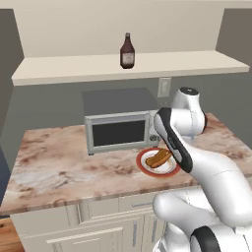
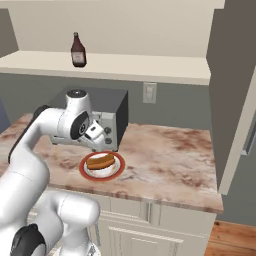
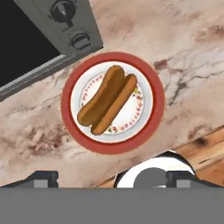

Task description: Move the hot dog bun to the plate on the dining table and place the condiment next to that plate. Then navigate to the fridge and take the sausage and place it on the plate as well.

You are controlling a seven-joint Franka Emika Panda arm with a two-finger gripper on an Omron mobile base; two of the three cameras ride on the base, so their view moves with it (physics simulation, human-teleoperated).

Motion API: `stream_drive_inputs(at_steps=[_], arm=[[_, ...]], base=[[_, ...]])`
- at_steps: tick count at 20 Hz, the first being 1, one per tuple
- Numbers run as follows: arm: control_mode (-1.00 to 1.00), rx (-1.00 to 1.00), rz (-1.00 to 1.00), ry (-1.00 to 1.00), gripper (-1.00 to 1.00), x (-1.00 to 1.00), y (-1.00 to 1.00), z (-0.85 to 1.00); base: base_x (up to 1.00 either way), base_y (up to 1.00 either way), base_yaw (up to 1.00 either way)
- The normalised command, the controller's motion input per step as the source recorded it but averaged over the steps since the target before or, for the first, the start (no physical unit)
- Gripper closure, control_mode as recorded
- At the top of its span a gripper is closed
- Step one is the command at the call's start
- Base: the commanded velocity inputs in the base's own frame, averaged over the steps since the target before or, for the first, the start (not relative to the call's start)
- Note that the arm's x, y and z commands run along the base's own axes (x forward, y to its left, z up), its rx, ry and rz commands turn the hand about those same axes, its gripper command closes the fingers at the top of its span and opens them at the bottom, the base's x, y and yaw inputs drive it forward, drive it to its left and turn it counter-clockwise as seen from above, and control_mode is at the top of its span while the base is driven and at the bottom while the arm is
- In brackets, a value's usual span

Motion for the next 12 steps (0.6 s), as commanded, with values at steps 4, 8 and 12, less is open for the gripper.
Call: stream_drive_inputs(at_steps=[4, 8, 12], arm=[[-1.00, 0.35, -0.66, 0.00, -1.00, 0.27, -0.55, -0.59], [-1.00, 0.10, -0.41, 0.00, -1.00, 0.43, 0.00, -0.40], [-1.00, 0.00, -0.26, 0.01, -1.00, 0.31, 0.03, -0.12]], base=[[0.00, 0.00, 0.00], [0.00, 0.00, 0.00], [0.00, 0.00, 0.00]])
